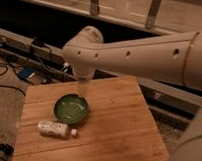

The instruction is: Place the bottle in the ceramic bowl

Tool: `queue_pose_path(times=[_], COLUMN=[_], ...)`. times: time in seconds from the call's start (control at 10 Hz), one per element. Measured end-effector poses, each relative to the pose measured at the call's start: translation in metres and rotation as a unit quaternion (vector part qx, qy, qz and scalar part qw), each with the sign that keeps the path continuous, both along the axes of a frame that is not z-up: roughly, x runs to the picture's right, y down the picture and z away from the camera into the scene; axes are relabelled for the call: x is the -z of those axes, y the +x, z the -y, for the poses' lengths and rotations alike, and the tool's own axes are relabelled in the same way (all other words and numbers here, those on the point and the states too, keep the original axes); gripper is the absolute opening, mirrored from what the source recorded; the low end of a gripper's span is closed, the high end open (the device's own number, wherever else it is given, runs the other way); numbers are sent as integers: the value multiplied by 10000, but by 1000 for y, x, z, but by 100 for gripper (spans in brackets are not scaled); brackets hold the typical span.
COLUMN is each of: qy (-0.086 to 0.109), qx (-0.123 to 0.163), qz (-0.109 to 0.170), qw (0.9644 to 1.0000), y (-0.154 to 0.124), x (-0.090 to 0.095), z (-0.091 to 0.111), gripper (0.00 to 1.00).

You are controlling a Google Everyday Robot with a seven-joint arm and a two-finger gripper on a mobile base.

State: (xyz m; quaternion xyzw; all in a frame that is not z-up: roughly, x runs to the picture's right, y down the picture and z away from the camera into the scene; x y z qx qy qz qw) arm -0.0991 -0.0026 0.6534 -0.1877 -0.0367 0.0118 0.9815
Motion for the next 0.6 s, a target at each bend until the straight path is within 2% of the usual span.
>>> queue_pose_path(times=[0.1,0.2,0.4,0.5,0.6], qy=[-51,-157,-372,-444,-446], qx=[207,478,814,931,928], qz=[117,281,425,490,457], qw=[9997,9983,9951,9935,9936], y=[-26,-60,-96,-109,-106], x=[-2,-4,-13,-14,-15], z=[-8,-25,-61,-75,-74], gripper=[80,80,80,80,80])
